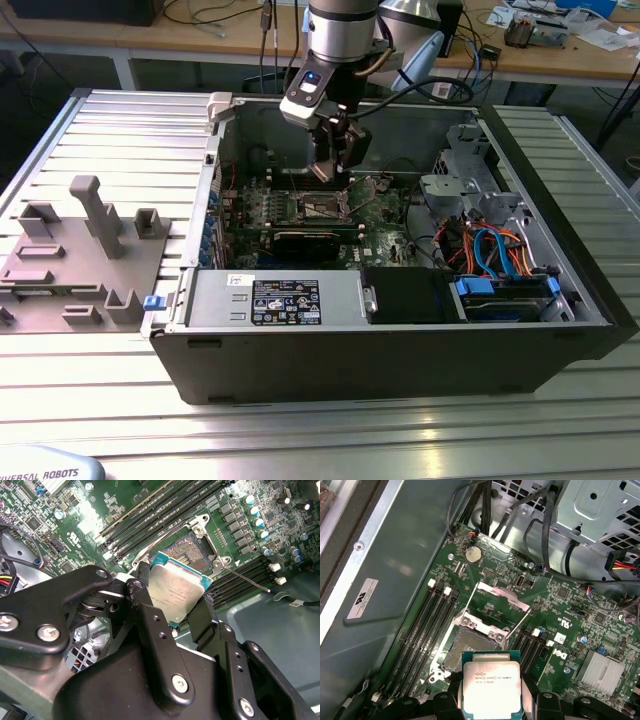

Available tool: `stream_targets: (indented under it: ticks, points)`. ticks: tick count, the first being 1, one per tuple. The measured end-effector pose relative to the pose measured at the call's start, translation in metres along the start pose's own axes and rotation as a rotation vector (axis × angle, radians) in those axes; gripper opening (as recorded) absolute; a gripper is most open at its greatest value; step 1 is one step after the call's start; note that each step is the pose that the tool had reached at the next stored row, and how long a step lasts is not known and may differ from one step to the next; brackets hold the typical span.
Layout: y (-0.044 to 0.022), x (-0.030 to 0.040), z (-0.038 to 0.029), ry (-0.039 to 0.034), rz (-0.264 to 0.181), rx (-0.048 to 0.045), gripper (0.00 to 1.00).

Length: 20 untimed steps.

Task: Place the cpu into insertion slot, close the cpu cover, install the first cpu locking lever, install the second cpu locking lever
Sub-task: 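Place the cpu into insertion slot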

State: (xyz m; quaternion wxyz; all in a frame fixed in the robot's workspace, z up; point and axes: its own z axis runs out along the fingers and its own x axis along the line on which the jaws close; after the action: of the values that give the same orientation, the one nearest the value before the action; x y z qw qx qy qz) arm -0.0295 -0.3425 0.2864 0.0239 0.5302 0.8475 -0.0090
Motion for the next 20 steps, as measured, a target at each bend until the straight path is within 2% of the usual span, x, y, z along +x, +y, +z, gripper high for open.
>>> stream_targets:
  ticks: [20]
  points:
    - [0.0000,0.0000,0.0006,-0.0003,0.028,0.0014,0.55]
